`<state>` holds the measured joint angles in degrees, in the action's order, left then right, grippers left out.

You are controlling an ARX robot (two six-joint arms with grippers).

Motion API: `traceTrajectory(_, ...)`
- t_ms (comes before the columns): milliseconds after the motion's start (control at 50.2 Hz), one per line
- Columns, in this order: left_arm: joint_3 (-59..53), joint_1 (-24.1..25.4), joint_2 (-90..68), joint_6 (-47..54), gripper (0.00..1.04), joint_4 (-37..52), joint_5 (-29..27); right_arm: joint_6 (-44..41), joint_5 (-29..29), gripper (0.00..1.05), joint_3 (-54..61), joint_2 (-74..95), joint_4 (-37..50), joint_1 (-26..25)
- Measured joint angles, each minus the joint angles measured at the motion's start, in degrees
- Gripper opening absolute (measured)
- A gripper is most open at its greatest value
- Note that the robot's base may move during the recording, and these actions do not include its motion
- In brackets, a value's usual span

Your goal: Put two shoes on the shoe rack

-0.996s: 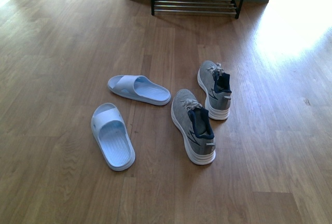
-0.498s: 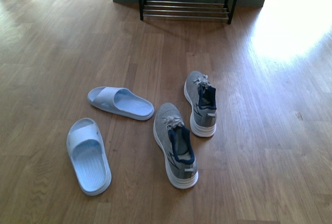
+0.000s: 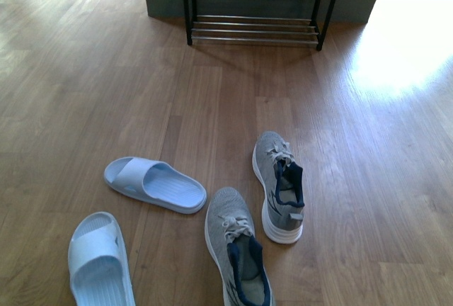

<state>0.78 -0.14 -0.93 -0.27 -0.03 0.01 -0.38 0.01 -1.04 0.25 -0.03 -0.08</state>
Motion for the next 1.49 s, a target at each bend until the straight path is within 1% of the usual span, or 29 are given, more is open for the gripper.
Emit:
traceTrajectory(558,0.0,0.0,0.0,0.0,0.95,0.0,0.0,0.0,0.0,0.96,0.0,0.0,0.0,0.0)
traceTrajectory(578,0.0,0.0,0.0,0.0,0.95,0.0,0.0,0.7,-0.7,0.95,-0.2,0.4,-0.5,-0.2)
traceTrajectory(598,0.0,0.0,0.0,0.0,0.95,0.0,0.0,1.8,-3.8,0.96,-1.2,1.4,-3.8,-0.8)
traceTrajectory(617,0.0,0.0,0.0,0.0,0.95,0.0,0.0,3.1,-5.3,0.95,-2.0,2.7,-6.2,-0.9)
traceTrajectory(657,0.0,0.0,0.0,0.0,0.95,0.0,0.0,4.7,-8.4,0.96,-3.4,9.0,-7.3,-1.1)
traceTrajectory(677,0.0,0.0,0.0,0.0,0.95,0.0,0.0,4.9,-8.6,0.95,-3.8,11.5,-6.4,-1.0)
traceTrajectory(757,0.0,0.0,0.0,0.0,0.95,0.0,0.0,4.2,-8.0,0.96,-6.2,24.7,2.9,-1.7)
traceTrajectory(797,0.0,0.0,0.0,0.0,0.95,0.0,0.0,3.7,-7.3,0.96,-8.6,33.1,9.2,-2.3)
traceTrajectory(817,0.0,0.0,0.0,0.0,0.95,0.0,0.0,3.6,-7.1,0.95,-9.0,34.2,10.0,-2.4)
traceTrajectory(896,0.0,0.0,0.0,0.0,0.95,0.0,0.0,2.2,-4.4,0.95,-17.0,55.9,23.8,-3.1)
traceTrajectory(936,0.0,0.0,0.0,0.0,0.95,0.0,0.0,2.1,-3.1,0.95,-22.0,67.4,28.7,-3.2)
traceTrajectory(976,0.0,0.0,0.0,0.0,0.95,0.0,0.0,1.4,-2.8,0.95,-26.9,78.6,30.9,-3.2)
traceTrajectory(1036,0.0,0.0,0.0,0.0,0.95,0.0,0.0,0.8,-0.9,0.95,-32.7,92.9,32.2,-3.1)
traceTrajectory(1076,0.0,0.0,0.0,0.0,0.95,0.0,0.0,1.0,-1.7,0.95,-37.4,103.6,30.9,-3.0)
traceTrajectory(1195,0.0,0.0,0.0,0.0,0.95,0.0,0.0,1.0,-2.3,0.95,-44.5,121.0,30.1,-2.5)
traceTrajectory(1434,0.0,0.0,0.0,0.0,0.95,0.0,0.0,0.0,-2.2,0.95,-53.1,137.5,27.4,-1.8)
traceTrajectory(1494,0.0,0.0,0.0,0.0,0.95,0.0,0.0,0.1,-3.9,0.95,-54.6,140.8,25.9,-1.7)
